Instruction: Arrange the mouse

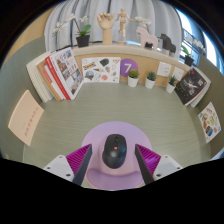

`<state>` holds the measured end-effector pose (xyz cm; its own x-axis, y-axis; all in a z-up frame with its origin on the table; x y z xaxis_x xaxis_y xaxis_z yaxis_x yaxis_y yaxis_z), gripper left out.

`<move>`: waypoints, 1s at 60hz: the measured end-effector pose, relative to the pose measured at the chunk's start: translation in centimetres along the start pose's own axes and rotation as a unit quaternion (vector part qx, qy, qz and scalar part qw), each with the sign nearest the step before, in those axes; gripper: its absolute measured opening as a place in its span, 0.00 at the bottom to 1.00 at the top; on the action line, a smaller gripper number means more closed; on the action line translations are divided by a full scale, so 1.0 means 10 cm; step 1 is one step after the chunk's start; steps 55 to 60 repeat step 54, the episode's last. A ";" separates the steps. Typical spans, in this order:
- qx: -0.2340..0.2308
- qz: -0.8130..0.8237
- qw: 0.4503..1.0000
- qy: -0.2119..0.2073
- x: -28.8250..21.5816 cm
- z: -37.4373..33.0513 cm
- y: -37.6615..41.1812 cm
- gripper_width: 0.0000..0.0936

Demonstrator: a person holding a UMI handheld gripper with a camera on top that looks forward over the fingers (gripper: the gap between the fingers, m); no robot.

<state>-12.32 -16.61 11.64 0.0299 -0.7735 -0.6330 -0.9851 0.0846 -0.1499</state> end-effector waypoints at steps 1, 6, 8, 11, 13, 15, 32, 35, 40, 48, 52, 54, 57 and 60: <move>0.002 0.001 1.000 -0.002 -0.02 -0.07 -0.01 0.92; 0.010 0.006 1.000 -0.015 -0.09 -0.48 -0.07 0.92; 0.013 0.010 1.000 -0.023 -0.12 -0.65 -0.09 0.92; 0.019 0.018 0.999 -0.036 -0.16 -0.89 -0.12 0.92; 0.022 0.023 0.998 -0.044 -0.18 -1.05 -0.14 0.92; 0.027 0.027 0.998 -0.053 -0.19 -1.20 -0.15 0.92; 0.048 0.043 0.993 -0.095 -0.06 -2.06 -0.11 0.92; 0.048 0.042 0.993 -0.097 0.00 -2.14 -0.08 0.92; 0.044 0.043 0.993 -0.102 0.09 -2.23 0.00 0.92; 0.045 0.044 0.993 -0.103 0.25 -2.31 0.07 0.92; 0.049 0.043 0.993 -0.101 0.31 -2.33 0.09 0.92; 0.047 0.043 0.993 -0.101 0.33 -2.34 0.10 0.92; 0.047 0.043 0.993 -0.101 0.33 -2.34 0.10 0.92; 0.047 0.043 0.993 -0.101 0.33 -2.34 0.10 0.92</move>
Point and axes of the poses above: the point between the fingertips, and its own axes, seen from behind it with the camera up: y to the left, x down, z forward, the way the camera looks, the point moved 9 cm from there along -z, backward, against the way the camera looks, and after that the axes turned 10 degrees about x, right-handed, at the moved point
